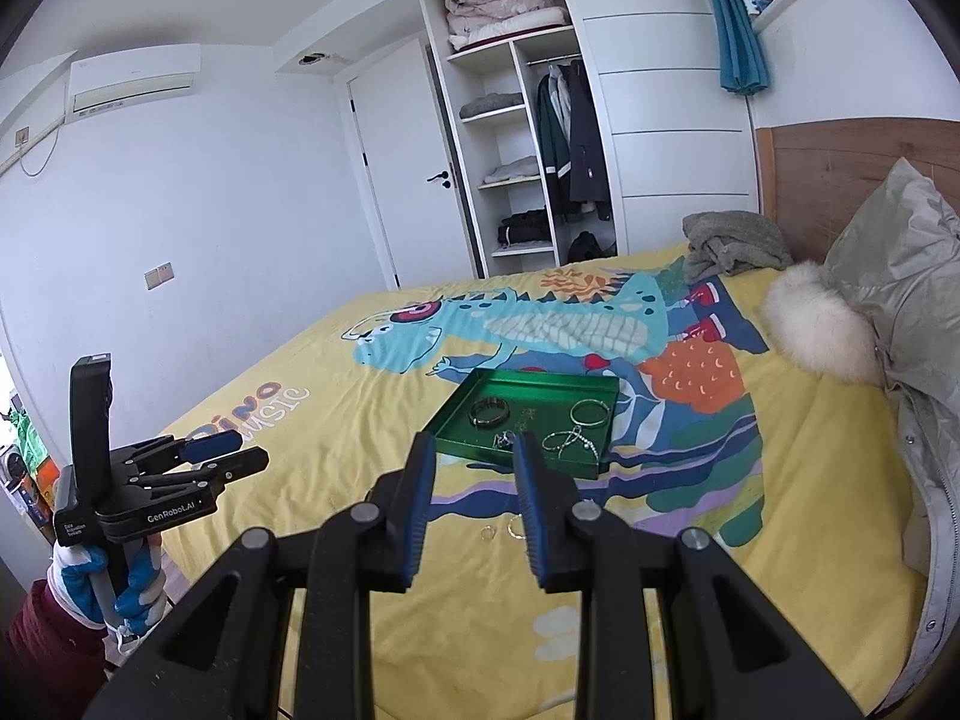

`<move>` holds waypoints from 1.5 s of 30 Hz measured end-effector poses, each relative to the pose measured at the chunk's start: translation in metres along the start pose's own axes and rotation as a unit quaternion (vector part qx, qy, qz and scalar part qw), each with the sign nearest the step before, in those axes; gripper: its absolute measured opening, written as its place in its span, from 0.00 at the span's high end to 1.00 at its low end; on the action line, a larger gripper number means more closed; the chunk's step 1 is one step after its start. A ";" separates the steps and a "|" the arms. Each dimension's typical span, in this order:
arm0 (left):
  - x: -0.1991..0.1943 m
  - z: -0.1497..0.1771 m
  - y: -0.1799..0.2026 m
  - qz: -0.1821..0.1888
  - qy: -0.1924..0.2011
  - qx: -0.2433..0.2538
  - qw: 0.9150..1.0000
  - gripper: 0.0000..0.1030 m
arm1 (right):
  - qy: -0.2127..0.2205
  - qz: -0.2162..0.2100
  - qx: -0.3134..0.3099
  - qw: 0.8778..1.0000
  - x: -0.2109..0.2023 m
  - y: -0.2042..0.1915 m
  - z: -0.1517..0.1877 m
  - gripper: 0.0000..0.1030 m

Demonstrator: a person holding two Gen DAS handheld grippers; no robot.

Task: Organize jewelry
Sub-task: 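Move both tools back toward the silver hoop earrings and rings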

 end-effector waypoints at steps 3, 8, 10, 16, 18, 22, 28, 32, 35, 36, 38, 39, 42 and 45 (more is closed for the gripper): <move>0.023 0.007 0.002 0.009 -0.018 0.003 1.000 0.54 | -0.016 0.000 0.003 1.000 0.019 0.010 0.006 0.75; 0.066 0.021 0.005 0.025 -0.050 0.009 0.998 0.52 | -0.050 -0.004 0.003 0.999 0.056 0.032 0.020 0.75; 0.081 0.026 0.005 0.033 -0.060 0.010 0.998 0.49 | -0.066 -0.005 -0.003 0.998 0.073 0.040 0.028 0.75; 0.131 0.035 0.013 0.051 -0.089 0.030 0.994 0.47 | -0.122 -0.021 -0.009 0.992 0.134 0.058 0.052 0.75; 0.150 0.038 0.019 0.058 -0.099 0.043 0.993 0.47 | -0.139 -0.028 -0.009 0.990 0.155 0.062 0.062 0.75; 0.187 0.046 0.033 0.071 -0.117 0.073 0.988 0.47 | -0.177 -0.040 -0.015 0.983 0.201 0.069 0.082 0.75; 0.232 0.054 0.055 0.108 -0.142 0.115 0.977 0.47 | -0.238 -0.071 -0.072 0.966 0.259 0.069 0.115 0.75; 0.261 0.056 0.065 0.116 -0.158 0.133 0.972 0.47 | -0.260 -0.084 -0.108 0.956 0.285 0.068 0.130 0.75; 0.278 0.056 0.067 0.116 -0.165 0.134 0.970 0.47 | -0.268 -0.093 -0.131 0.950 0.299 0.068 0.134 0.75; 0.283 0.055 0.068 0.115 -0.166 0.134 0.970 0.48 | -0.271 -0.097 -0.139 0.948 0.303 0.068 0.135 0.75; 0.292 0.055 0.067 0.115 -0.170 0.134 0.970 0.50 | -0.277 -0.101 -0.155 0.943 0.310 0.068 0.138 0.75; 0.295 0.055 0.067 0.114 -0.171 0.136 0.969 0.51 | -0.279 -0.100 -0.164 0.941 0.313 0.069 0.140 0.74; 0.301 0.056 0.067 0.116 -0.171 0.144 0.968 0.55 | -0.287 -0.105 -0.182 0.935 0.321 0.070 0.145 0.72; 0.304 0.055 0.069 0.117 -0.167 0.155 0.966 0.57 | -0.292 -0.111 -0.194 0.930 0.326 0.070 0.148 0.72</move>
Point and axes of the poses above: each gripper's, at about its wrist camera, not at the fingertips, and x roughly the way its jaws point, y to its right, z to its underside, the point moved 10 cm from there along x, roughly the way its jaws point, and after that the axes turned 10 degrees about -y, right-handed, at the moved point
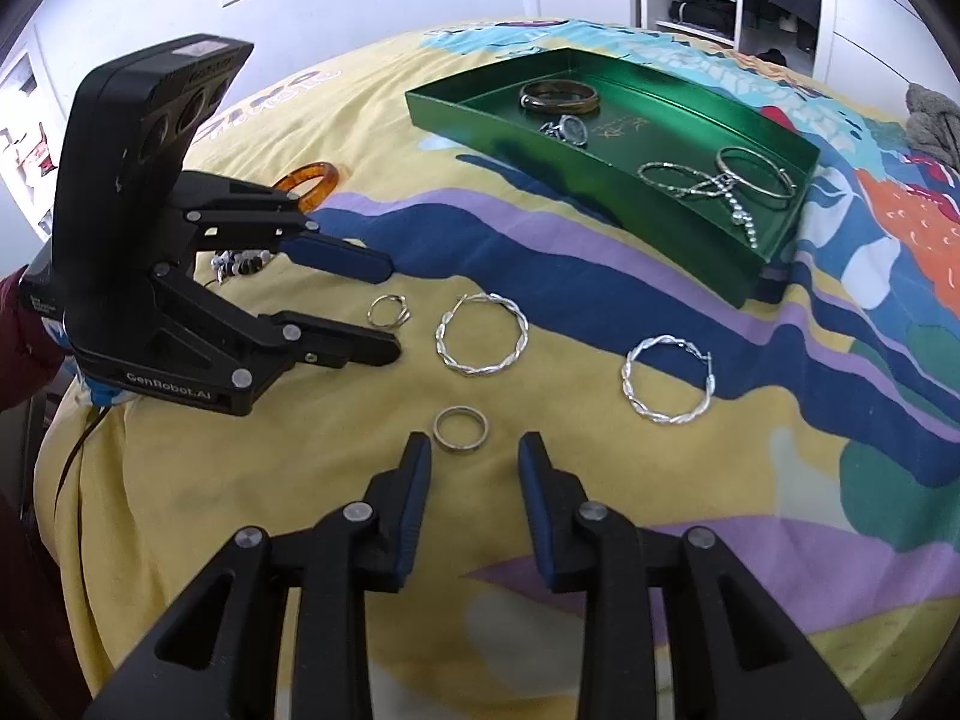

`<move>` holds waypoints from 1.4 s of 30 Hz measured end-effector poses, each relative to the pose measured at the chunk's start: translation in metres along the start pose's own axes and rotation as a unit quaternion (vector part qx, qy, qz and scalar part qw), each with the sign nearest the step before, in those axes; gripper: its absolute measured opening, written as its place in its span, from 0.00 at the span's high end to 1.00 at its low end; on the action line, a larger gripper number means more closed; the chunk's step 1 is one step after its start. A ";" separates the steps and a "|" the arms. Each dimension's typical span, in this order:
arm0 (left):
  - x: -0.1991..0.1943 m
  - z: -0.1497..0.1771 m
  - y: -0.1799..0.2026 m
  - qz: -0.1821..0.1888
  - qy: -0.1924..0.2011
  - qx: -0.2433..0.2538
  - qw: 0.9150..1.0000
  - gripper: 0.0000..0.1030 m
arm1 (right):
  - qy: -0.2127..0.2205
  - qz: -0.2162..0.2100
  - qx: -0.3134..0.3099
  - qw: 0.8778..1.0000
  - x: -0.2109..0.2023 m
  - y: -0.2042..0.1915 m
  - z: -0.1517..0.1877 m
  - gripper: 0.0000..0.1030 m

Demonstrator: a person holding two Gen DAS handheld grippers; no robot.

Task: Organize jewelry
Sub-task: 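Move both tools back toward the silver hoop earrings and rings, then grasp the small silver hoop with the left tool while the right tool grasps the small silver ring, then carry the small hoop and ring over the green tray with both tools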

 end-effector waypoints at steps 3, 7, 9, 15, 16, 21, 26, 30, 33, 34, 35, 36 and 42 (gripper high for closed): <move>0.002 0.001 0.001 0.002 0.004 0.007 1.000 0.61 | -0.003 -0.002 -0.011 1.000 0.005 0.000 -0.003 0.72; 0.003 0.004 0.006 0.000 0.010 0.021 1.000 0.67 | -0.006 -0.003 -0.020 1.000 0.014 -0.002 -0.007 0.72; 0.003 0.006 0.011 0.004 0.009 0.032 0.999 0.75 | -0.008 -0.004 -0.023 1.000 0.019 -0.003 -0.007 0.72; 0.010 0.005 0.015 0.005 0.005 0.040 0.999 0.82 | -0.009 -0.001 -0.026 1.000 0.024 -0.007 -0.006 0.80; 0.010 0.005 0.015 0.003 0.005 0.040 0.999 0.82 | -0.010 -0.001 -0.027 1.000 0.025 -0.008 -0.005 0.81; 0.004 0.007 0.015 0.001 0.008 0.032 0.999 0.82 | -0.004 0.010 -0.025 1.000 0.020 -0.016 0.000 0.82; -0.011 0.012 0.018 -0.005 0.013 0.026 1.000 0.82 | 0.006 0.015 -0.013 1.000 0.006 -0.026 0.009 0.82; -0.032 0.020 0.019 -0.008 0.022 0.014 1.000 0.82 | 0.021 0.018 -0.002 1.000 -0.013 -0.040 0.018 0.82; -0.054 0.027 0.020 -0.011 0.035 0.003 0.999 0.82 | 0.036 0.021 0.004 0.999 -0.029 -0.052 0.022 0.82; -0.060 0.030 0.019 -0.013 0.039 0.000 0.999 0.82 | 0.042 0.022 0.006 0.999 -0.035 -0.057 0.023 0.82; -0.069 0.033 0.020 -0.014 0.044 -0.003 0.999 0.82 | 0.048 0.023 0.008 0.999 -0.041 -0.062 0.024 0.82; -0.077 0.035 0.020 -0.015 0.050 -0.007 0.999 0.82 | 0.055 0.025 0.010 0.998 -0.048 -0.068 0.026 0.82; -0.123 0.052 0.025 -0.022 0.084 -0.026 0.996 0.82 | 0.095 0.039 0.026 0.994 -0.086 -0.097 0.034 0.82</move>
Point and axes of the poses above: each gripper's, at about its wrist camera, not at the fingertips, and x roughly the way its jaws point, y to its right, z to its underside, the point moved 10 cm from there along x, roughly the way its jaws point, and after that the axes turned 10 degrees about -y, right-handed, at the moved point
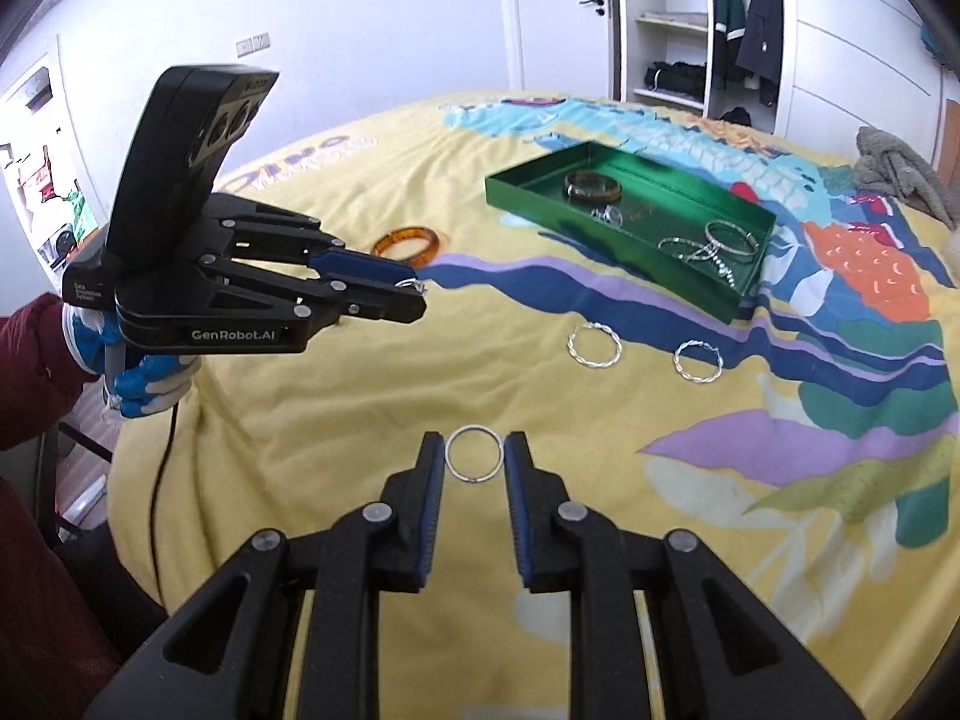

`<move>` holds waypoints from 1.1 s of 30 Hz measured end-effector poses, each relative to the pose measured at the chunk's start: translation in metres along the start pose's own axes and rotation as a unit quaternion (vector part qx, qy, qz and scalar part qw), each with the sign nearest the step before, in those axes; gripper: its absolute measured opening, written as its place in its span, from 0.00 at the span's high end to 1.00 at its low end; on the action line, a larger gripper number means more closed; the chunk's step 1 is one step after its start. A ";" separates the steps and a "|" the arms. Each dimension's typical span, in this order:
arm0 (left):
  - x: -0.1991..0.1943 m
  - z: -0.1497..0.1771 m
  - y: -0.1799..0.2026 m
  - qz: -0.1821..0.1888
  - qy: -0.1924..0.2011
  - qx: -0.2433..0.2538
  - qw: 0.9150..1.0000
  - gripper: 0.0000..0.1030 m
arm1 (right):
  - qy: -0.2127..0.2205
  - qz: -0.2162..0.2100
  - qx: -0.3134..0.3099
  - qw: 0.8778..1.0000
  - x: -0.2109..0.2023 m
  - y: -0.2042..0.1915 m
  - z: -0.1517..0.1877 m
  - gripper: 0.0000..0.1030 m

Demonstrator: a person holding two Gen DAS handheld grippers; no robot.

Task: Organize jewelry
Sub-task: 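Carry the small hoop and ring over the green tray with both tools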

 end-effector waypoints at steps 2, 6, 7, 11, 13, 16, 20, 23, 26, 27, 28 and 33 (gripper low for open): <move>-0.016 0.004 0.000 -0.001 0.011 -0.007 1.000 0.82 | 0.012 0.007 0.006 1.000 -0.013 -0.007 0.000 0.82; -0.043 0.012 0.002 -0.002 0.031 -0.017 0.999 0.82 | 0.037 0.023 0.016 0.999 -0.040 -0.021 0.001 0.82; -0.050 0.014 0.002 -0.002 0.035 -0.018 0.999 0.82 | 0.044 0.027 0.018 0.999 -0.047 -0.024 0.001 0.82; -0.079 0.017 0.004 -0.005 0.056 -0.023 0.998 0.82 | 0.072 0.042 0.023 0.996 -0.074 -0.036 -0.003 0.82; -0.092 0.016 0.004 -0.007 0.067 -0.025 0.997 0.82 | 0.086 0.051 0.022 0.995 -0.088 -0.042 -0.007 0.82; -0.113 0.009 0.002 -0.008 0.087 -0.032 0.996 0.82 | 0.109 0.066 0.019 0.992 -0.113 -0.048 -0.018 0.82; -0.135 -0.002 -0.007 -0.015 0.107 -0.042 0.993 0.82 | 0.133 0.086 0.025 0.987 -0.142 -0.049 -0.032 0.82; -0.146 -0.014 -0.015 -0.023 0.118 -0.049 0.992 0.82 | 0.152 0.095 0.044 0.983 -0.160 -0.039 -0.045 0.82; -0.153 -0.029 -0.026 -0.031 0.125 -0.058 0.990 0.82 | 0.163 0.102 0.064 0.979 -0.172 -0.027 -0.059 0.82; -0.155 -0.035 -0.030 -0.033 0.126 -0.061 0.990 0.82 | 0.166 0.105 0.071 0.978 -0.175 -0.022 -0.064 0.82; -0.156 -0.040 -0.033 -0.035 0.128 -0.063 0.989 0.82 | 0.169 0.109 0.076 0.977 -0.178 -0.017 -0.070 0.82; -0.152 -0.074 -0.059 -0.041 0.128 -0.081 0.988 0.82 | 0.178 0.120 0.094 0.972 -0.186 0.008 -0.103 0.82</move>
Point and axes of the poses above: each gripper's, at about its wrist camera, not at the fingertips, and x roughly the way its jaws point, y to its right, z to its underside, the point moved 10 cm from there along x, roughly the way its jaws point, and after that the axes turned 10 degrees about -y, right-handed, at the moved point
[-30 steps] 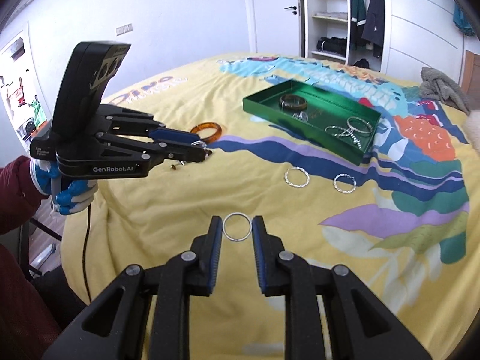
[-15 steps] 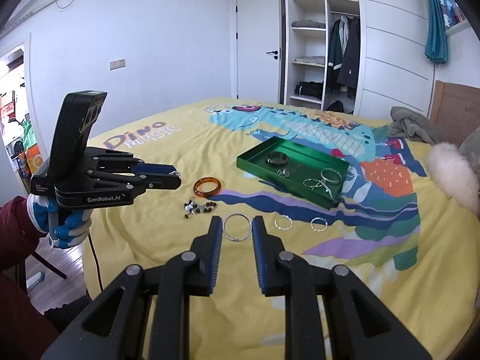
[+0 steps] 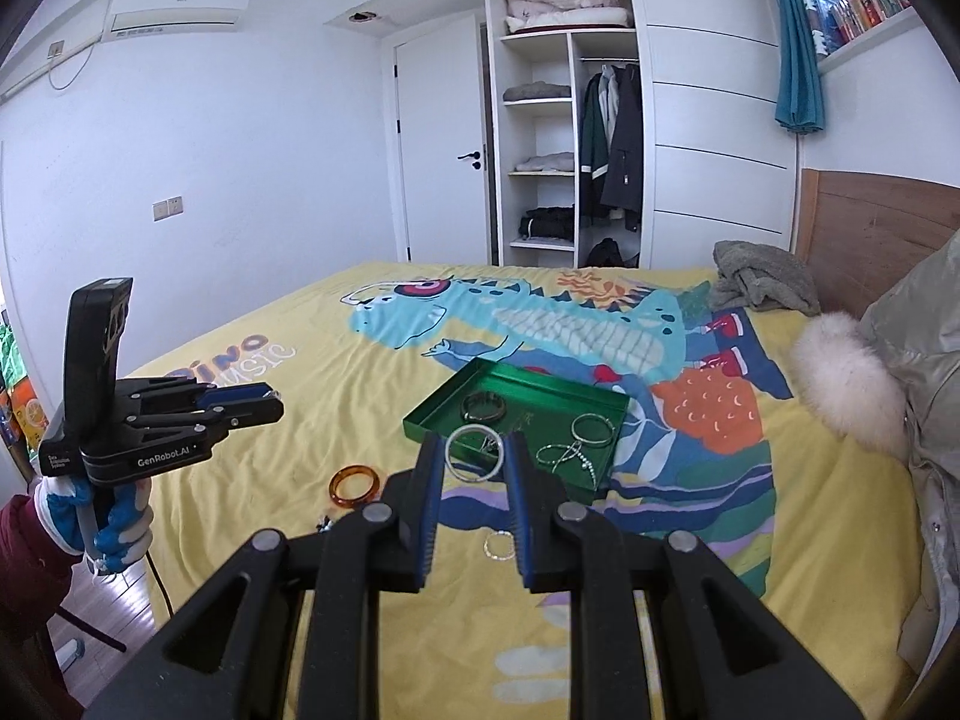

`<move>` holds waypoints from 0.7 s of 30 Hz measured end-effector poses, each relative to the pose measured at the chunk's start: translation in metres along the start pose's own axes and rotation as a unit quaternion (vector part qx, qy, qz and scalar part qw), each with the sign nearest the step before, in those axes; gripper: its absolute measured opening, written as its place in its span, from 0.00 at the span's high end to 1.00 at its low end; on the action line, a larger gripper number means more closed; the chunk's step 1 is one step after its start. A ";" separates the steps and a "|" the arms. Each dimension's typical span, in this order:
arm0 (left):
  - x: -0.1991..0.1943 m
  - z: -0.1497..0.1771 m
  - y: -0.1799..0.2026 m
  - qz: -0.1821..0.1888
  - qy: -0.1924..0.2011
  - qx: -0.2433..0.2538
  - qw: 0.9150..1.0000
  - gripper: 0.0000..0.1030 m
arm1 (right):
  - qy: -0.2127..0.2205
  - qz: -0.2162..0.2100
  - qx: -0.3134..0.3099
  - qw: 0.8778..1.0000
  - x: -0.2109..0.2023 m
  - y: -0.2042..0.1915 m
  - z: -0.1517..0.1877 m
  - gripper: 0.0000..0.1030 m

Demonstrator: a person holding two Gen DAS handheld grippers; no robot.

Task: Organize jewelry
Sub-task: 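Carry the small hoop and ring over the green tray with both tools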

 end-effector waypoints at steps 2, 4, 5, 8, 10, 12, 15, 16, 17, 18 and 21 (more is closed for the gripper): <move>0.012 -0.016 -0.011 -0.006 -0.003 -0.009 1.000 0.82 | 0.003 0.004 0.006 1.000 0.008 0.008 -0.019 0.82; 0.028 -0.034 -0.021 -0.007 -0.008 -0.020 1.000 0.82 | 0.007 0.005 0.016 1.000 0.019 0.019 -0.039 0.82; 0.037 -0.042 -0.027 -0.010 -0.010 -0.027 1.000 0.82 | 0.008 0.004 0.021 1.000 0.025 0.024 -0.049 0.82; 0.065 -0.066 -0.043 -0.022 -0.016 -0.036 0.999 0.82 | 0.015 0.017 0.040 0.999 0.050 0.048 -0.082 0.82; 0.088 -0.079 -0.053 -0.028 -0.022 -0.041 0.999 0.82 | 0.018 0.018 0.054 0.998 0.069 0.063 -0.100 0.82; 0.112 -0.086 -0.062 -0.032 -0.031 -0.047 0.998 0.82 | 0.016 0.028 0.061 0.998 0.094 0.079 -0.110 0.82; 0.157 -0.086 -0.073 -0.035 -0.052 -0.056 0.996 0.82 | -0.005 0.031 0.076 0.997 0.145 0.100 -0.106 0.82; 0.173 -0.084 -0.076 -0.035 -0.060 -0.058 0.996 0.82 | -0.018 0.031 0.080 0.996 0.166 0.105 -0.099 0.82; 0.192 -0.081 -0.080 -0.037 -0.069 -0.059 0.995 0.82 | -0.030 0.031 0.082 0.996 0.185 0.110 -0.091 0.82; 0.205 -0.080 -0.083 -0.037 -0.076 -0.059 0.995 0.82 | -0.047 0.030 0.084 0.995 0.208 0.115 -0.082 0.82; 0.251 -0.074 -0.090 -0.036 -0.099 -0.064 0.992 0.82 | -0.086 0.029 0.092 0.992 0.266 0.131 -0.057 0.82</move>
Point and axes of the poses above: each gripper's, at about its wrist camera, not at the fingertips, and x roughly the way its jaws point, y to its right, z to its underside, the point moved 10 cm from there along x, roughly the way its jaws point, and after that the axes turned 10 degrees about -y, right-handed, at the moved point
